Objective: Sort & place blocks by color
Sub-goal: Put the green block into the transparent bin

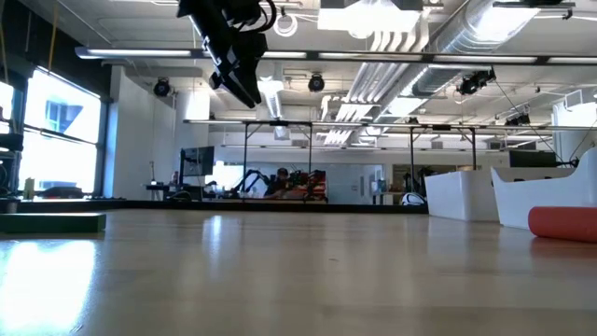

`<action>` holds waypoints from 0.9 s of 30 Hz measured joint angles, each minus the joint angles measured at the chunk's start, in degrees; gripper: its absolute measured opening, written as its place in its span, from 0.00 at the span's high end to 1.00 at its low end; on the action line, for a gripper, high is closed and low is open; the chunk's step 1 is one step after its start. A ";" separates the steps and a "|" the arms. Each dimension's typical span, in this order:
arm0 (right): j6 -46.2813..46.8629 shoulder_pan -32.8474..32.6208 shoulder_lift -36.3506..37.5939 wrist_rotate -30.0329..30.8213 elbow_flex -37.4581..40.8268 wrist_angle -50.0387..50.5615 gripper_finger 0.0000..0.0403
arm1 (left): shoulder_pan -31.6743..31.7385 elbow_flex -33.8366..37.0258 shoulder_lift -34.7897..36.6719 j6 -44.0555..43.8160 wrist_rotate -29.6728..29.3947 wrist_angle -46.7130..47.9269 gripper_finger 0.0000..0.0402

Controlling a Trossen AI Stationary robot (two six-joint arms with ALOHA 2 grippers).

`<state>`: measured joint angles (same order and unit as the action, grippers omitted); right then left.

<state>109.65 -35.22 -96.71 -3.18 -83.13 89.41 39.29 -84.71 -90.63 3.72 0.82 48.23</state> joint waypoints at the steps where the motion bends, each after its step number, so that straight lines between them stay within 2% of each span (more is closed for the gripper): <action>1: 1.94 -1.45 -0.01 -0.51 0.06 0.01 0.92 | 0.00 0.00 0.00 -0.26 0.00 0.00 0.60; 10: 17.61 -12.25 -0.19 -1.09 0.06 -2.05 0.92 | 0.00 0.00 0.00 -0.56 0.00 -0.07 0.60; 13: 17.86 -14.15 -1.17 -3.39 0.06 -4.66 0.92 | 0.00 0.00 0.00 -0.63 0.00 -0.09 0.60; 20: 17.90 -16.64 -4.38 -4.57 0.06 -11.48 0.92 | -0.02 0.00 0.00 -0.59 0.00 -0.07 0.60; 27: 17.89 -16.96 -5.84 -5.26 0.06 -12.44 0.92 | -0.02 0.00 0.00 -0.59 0.00 -0.07 0.60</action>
<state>127.54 -52.18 -102.54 -8.44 -83.07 76.97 39.27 -84.71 -90.63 3.14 0.82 48.16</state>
